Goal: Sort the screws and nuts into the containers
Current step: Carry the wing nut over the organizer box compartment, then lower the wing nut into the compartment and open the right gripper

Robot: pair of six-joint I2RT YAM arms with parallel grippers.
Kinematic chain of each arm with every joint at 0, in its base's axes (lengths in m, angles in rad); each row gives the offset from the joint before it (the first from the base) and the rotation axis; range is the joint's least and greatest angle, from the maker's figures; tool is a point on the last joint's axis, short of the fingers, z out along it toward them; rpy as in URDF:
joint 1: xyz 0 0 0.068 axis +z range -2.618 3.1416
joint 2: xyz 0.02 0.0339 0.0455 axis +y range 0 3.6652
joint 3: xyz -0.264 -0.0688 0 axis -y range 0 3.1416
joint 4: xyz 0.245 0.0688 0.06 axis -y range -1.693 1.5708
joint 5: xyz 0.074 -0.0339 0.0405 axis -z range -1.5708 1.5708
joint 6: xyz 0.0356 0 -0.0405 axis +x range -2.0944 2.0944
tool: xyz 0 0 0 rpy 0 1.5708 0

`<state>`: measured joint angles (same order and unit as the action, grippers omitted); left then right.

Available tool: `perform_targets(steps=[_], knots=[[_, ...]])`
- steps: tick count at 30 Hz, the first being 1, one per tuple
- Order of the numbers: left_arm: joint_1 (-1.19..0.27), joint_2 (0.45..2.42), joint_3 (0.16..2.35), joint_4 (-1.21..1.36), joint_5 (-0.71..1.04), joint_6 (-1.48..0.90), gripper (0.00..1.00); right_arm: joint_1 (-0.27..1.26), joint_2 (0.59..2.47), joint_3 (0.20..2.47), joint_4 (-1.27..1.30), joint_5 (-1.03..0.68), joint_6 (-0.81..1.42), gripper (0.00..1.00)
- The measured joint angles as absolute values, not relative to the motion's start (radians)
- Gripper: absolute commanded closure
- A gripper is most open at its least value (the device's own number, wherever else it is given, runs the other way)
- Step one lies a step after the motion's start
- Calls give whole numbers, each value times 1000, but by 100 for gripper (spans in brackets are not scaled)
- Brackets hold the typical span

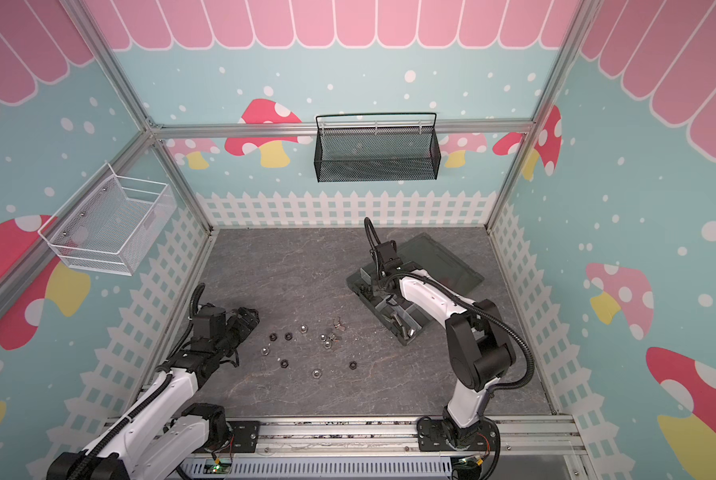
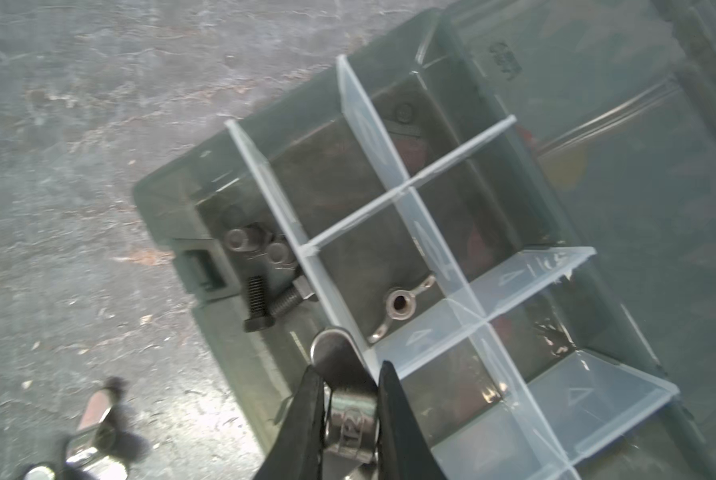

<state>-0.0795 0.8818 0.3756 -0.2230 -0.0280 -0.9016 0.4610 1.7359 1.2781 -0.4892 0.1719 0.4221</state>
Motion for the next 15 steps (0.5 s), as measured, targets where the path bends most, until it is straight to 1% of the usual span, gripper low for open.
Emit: perform_targets(steps=[11,15], knots=[[-80,885,376,-219,-25,-902,0,406,1831,1323,-470,166,363,100],[-80,884,376,-219,-25,-902,0,400,1859,1340,-468,165,344,96]])
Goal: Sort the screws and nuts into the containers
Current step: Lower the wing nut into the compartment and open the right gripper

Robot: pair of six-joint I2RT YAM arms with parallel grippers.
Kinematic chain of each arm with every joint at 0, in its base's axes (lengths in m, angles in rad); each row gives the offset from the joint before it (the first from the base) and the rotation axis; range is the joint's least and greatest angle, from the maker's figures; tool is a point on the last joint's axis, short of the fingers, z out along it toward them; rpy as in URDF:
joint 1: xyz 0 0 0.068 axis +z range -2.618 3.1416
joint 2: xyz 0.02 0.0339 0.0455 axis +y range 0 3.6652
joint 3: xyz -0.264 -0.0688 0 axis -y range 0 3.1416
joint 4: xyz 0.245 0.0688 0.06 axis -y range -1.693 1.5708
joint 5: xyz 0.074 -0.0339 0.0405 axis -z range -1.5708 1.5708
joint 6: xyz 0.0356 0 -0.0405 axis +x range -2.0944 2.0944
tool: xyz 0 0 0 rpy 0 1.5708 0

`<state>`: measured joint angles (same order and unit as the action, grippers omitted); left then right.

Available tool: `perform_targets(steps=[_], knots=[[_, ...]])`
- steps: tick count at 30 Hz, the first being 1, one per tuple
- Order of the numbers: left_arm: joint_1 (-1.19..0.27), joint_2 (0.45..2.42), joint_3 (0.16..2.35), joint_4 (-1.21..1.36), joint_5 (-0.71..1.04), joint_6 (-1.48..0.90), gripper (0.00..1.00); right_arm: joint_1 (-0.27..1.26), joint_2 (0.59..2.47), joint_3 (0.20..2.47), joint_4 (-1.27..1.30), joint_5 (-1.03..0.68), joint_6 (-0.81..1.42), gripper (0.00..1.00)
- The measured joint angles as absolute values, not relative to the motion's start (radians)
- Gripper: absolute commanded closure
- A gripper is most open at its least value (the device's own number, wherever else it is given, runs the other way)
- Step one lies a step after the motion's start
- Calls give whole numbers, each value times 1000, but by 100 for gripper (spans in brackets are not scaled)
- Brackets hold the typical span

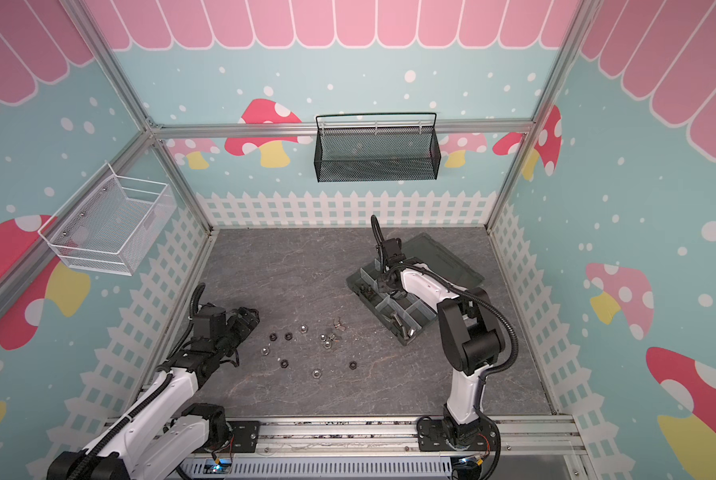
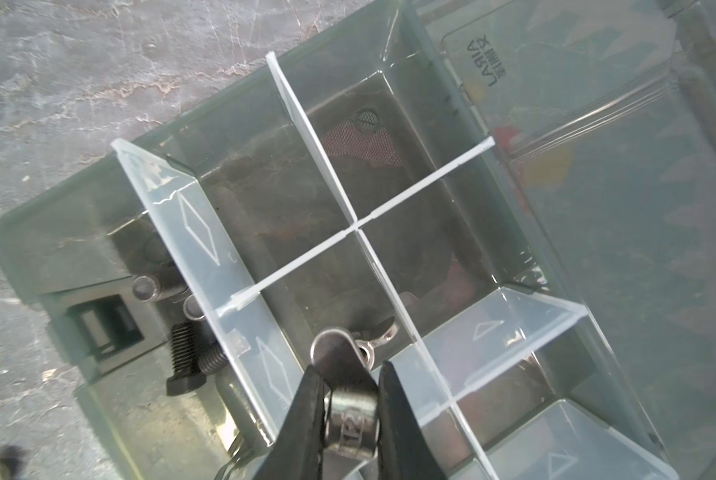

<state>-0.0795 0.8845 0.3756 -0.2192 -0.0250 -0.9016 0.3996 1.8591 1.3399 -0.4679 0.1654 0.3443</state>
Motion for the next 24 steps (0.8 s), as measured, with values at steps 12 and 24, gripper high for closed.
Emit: perform_targets(steps=[12,24], knots=[[-80,884,376,-220,-25,-902,0,390,1880,1357,-467,167,319,68],[-80,884,376,-220,-25,-902,0,394,1866,1369,-472,144,316,59]])
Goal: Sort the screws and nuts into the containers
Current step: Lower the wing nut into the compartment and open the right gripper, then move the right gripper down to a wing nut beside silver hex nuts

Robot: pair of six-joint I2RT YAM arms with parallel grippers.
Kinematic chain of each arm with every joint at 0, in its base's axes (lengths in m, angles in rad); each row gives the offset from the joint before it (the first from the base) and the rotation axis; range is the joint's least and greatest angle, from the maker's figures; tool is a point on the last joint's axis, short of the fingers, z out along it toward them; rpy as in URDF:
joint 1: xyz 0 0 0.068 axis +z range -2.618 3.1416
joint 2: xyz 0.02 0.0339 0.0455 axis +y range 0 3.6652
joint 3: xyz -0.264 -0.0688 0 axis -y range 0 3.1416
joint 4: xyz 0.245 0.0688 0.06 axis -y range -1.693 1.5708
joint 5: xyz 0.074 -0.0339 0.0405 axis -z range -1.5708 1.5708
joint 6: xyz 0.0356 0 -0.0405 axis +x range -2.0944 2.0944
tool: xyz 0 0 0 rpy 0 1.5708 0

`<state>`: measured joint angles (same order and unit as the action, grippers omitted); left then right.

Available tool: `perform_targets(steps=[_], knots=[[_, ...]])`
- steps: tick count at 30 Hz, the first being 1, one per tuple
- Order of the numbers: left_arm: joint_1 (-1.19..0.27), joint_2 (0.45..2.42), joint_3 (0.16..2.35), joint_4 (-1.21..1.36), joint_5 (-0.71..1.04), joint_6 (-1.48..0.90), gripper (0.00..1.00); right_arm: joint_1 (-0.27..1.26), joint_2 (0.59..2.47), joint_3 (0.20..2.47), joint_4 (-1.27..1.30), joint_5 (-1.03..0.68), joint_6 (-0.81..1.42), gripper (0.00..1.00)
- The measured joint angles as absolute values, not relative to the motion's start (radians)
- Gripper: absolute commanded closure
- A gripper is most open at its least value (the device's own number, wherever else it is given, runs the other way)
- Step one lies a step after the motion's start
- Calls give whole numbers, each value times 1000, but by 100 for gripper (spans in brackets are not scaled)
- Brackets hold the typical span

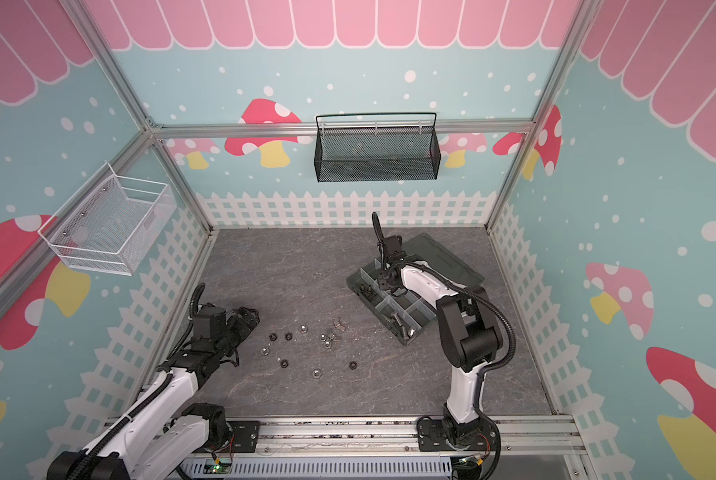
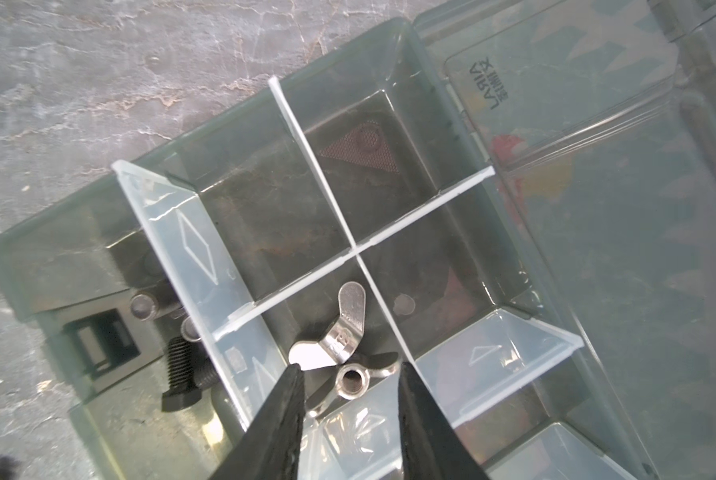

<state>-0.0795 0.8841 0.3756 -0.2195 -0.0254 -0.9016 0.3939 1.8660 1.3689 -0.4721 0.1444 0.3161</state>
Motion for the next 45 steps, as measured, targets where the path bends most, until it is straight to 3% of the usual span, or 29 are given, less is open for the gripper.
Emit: perform_targets(steps=[10,20,45], knots=[[-80,881,376,-220,-25,-902,0,572,1705,1348,-498,166,338,55],[-80,878,376,-220,-25,-902,0,768,1724,1321,-554,128,378,52],[-80,851,376,-220,-26,-902,0,796,1955,1334,-540,-34,365,56]])
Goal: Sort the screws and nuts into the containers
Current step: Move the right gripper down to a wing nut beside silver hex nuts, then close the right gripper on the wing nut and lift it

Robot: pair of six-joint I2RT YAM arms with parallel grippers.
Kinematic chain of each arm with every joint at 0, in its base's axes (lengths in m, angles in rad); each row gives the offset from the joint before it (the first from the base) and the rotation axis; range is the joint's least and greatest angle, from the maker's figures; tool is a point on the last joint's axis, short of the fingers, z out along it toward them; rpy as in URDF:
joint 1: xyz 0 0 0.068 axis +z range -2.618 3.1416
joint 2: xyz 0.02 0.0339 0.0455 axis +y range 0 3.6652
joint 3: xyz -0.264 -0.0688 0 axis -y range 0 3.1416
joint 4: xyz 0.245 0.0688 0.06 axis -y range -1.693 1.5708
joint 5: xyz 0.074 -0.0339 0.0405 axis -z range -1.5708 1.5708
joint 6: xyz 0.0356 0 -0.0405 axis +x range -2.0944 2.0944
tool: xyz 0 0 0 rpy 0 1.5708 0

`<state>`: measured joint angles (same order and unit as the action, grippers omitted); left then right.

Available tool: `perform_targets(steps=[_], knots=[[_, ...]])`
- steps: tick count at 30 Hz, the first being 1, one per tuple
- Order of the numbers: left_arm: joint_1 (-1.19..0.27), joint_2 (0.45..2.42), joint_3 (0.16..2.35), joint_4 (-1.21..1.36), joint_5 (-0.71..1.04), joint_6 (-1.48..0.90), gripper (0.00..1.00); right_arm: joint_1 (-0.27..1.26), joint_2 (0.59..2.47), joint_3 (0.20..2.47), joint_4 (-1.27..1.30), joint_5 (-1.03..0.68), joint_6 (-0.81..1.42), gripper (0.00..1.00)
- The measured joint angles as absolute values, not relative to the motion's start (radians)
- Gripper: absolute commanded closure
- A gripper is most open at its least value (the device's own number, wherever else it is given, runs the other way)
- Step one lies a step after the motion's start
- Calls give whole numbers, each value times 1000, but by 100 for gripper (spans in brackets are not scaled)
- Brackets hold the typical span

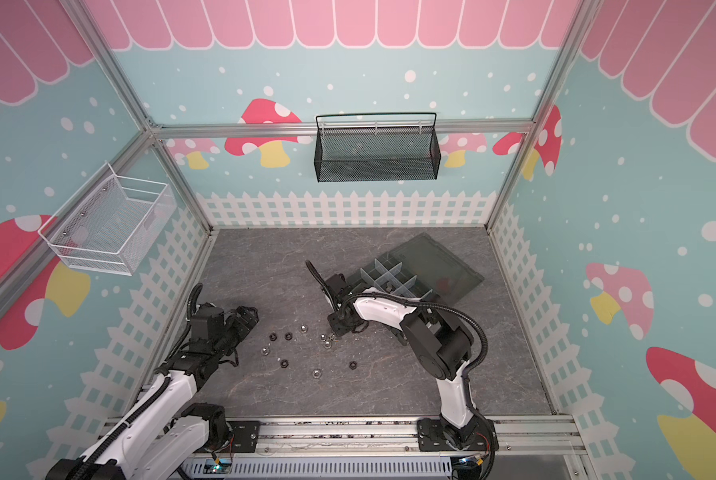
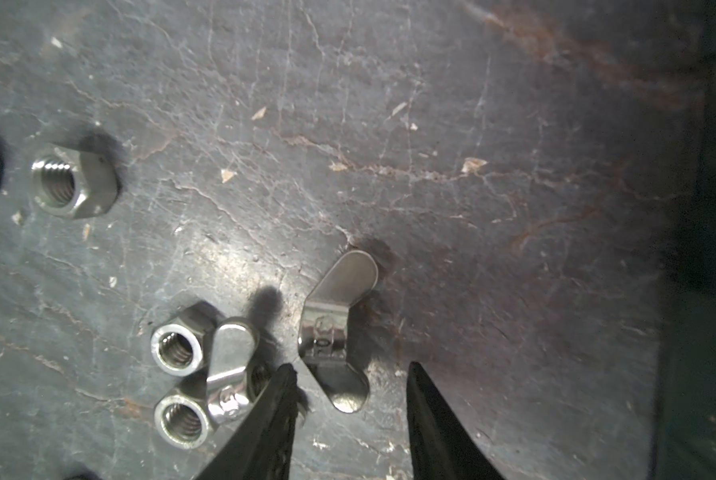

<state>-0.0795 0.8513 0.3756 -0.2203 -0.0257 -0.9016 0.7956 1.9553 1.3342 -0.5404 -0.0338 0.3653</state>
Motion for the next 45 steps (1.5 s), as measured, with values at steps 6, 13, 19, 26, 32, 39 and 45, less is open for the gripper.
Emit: perform_targets(steps=[6,13,19,26,32,39,45], knots=[[-80,851,376,-221,-26,-902,0,802,1983,1360,-523,-47,360,60],[-80,851,376,-221,-26,-902,0,807,2011,1375,-519,-47,359,63],[-80,852,376,-221,-26,-902,0,807,2025,1393,-515,-44,359,70],[-80,852,376,-221,-26,-902,0,814,2026,1395,-517,-33,361,87],[-80,852,376,-221,-26,-902,0,819,2022,1395,-523,-15,365,99],[-80,848,376,-223,-26,-901,0,819,1955,1395,-534,30,377,100],[-80,839,376,-228,-26,-902,0,808,1819,1395,-534,99,390,100]])
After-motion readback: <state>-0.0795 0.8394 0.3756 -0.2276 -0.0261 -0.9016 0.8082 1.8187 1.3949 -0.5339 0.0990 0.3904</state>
